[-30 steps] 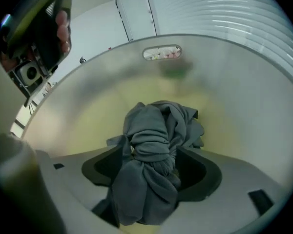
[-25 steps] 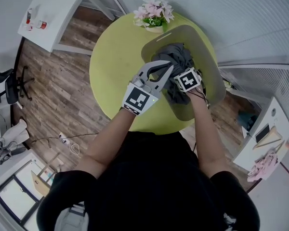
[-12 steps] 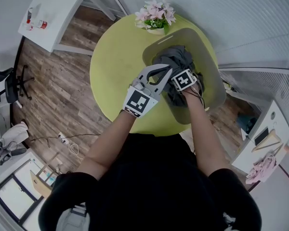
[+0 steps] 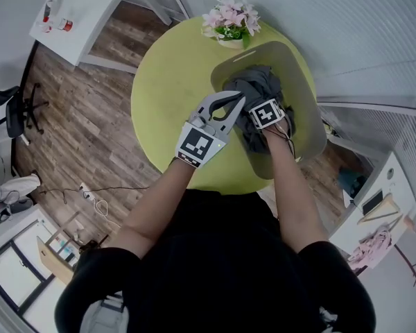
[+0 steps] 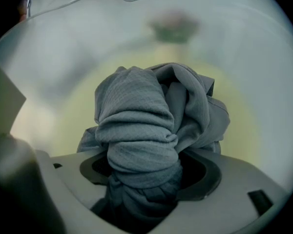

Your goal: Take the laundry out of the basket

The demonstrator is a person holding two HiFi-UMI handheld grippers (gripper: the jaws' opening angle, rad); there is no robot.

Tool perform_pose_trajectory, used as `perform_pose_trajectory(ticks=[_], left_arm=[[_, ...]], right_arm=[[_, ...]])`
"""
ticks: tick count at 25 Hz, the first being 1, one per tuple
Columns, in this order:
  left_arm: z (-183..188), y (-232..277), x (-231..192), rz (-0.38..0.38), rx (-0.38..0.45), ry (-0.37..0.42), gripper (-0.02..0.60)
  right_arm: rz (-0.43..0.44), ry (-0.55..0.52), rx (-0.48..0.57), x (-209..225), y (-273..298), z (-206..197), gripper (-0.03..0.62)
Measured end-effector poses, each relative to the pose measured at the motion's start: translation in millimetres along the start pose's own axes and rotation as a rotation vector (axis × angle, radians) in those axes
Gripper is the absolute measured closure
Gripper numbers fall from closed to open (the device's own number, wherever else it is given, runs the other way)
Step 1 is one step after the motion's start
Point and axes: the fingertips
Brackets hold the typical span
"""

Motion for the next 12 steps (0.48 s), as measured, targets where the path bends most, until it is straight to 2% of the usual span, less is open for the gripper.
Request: perform_pose_trajectory(ticks=[5, 12], left_arm=[[-2, -13, -1, 0.028, -0.003, -0.007, 0.571], [0, -27, 4, 0.039, 0.01, 0.006, 0.571]], right_arm=[[0.043, 0.032, -0.011, -6, -14, -4, 0.26], [0.019, -0.043, 0.053, -14, -47, 12, 0.269]])
Point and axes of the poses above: the fingertips, and each gripper's own axes: y forward along the fingers, x to its right, z out of its top
